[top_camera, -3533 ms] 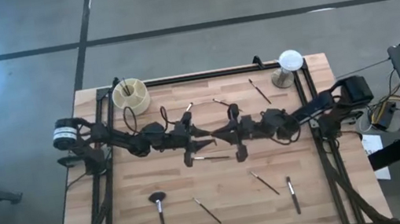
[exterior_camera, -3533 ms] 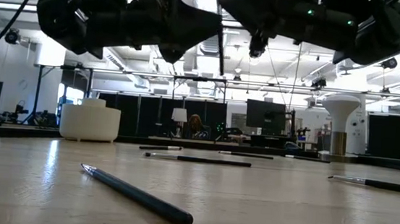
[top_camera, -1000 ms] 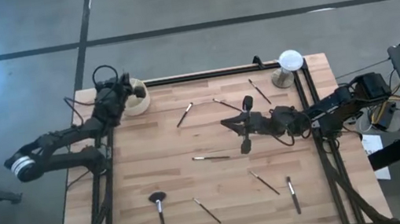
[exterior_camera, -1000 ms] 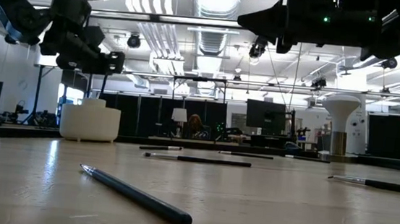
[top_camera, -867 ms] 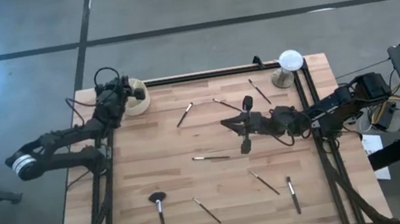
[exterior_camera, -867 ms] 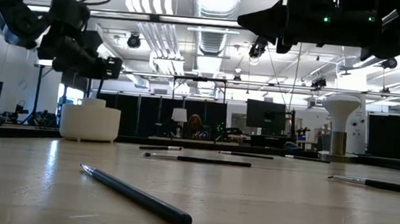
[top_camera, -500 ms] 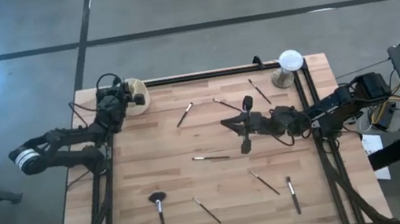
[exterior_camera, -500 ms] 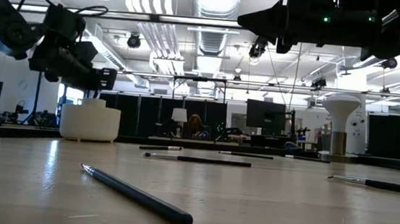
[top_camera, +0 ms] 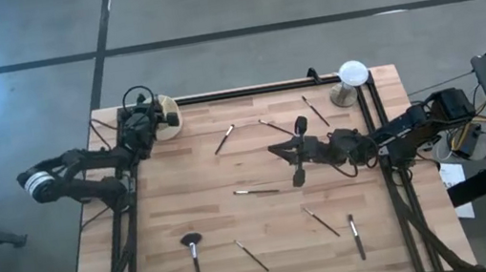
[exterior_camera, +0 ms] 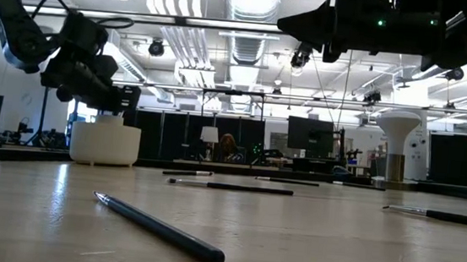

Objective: Put items in baskets/containers
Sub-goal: Put the eyeshadow brush into the organizer, then put the highlighter brush into the organizer

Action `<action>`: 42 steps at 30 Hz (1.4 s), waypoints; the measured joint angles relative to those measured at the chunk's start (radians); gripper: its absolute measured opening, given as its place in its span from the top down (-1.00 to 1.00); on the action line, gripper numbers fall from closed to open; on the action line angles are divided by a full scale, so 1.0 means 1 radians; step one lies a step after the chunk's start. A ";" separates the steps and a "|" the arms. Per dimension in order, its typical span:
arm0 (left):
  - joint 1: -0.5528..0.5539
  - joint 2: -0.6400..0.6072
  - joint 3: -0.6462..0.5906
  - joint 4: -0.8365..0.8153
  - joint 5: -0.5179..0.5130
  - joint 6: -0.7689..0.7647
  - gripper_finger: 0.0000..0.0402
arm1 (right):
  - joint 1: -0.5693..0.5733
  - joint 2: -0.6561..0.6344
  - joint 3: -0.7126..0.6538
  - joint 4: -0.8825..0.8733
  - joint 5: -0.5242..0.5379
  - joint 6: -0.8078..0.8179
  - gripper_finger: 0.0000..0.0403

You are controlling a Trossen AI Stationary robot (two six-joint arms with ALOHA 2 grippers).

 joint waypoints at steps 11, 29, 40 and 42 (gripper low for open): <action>-0.001 -0.028 -0.002 -0.026 -0.001 0.009 0.59 | 0.000 0.000 0.000 -0.009 0.000 -0.005 0.91; -0.137 -0.153 -0.094 0.045 0.047 -0.044 0.59 | -0.003 0.000 0.000 -0.023 0.003 -0.037 0.91; -0.426 -0.056 -0.208 0.207 0.099 -0.064 0.59 | -0.003 0.000 0.000 -0.106 0.003 -0.025 0.91; -0.486 -0.013 -0.228 0.277 0.097 -0.062 0.59 | -0.003 0.000 0.000 -0.106 0.005 -0.026 0.91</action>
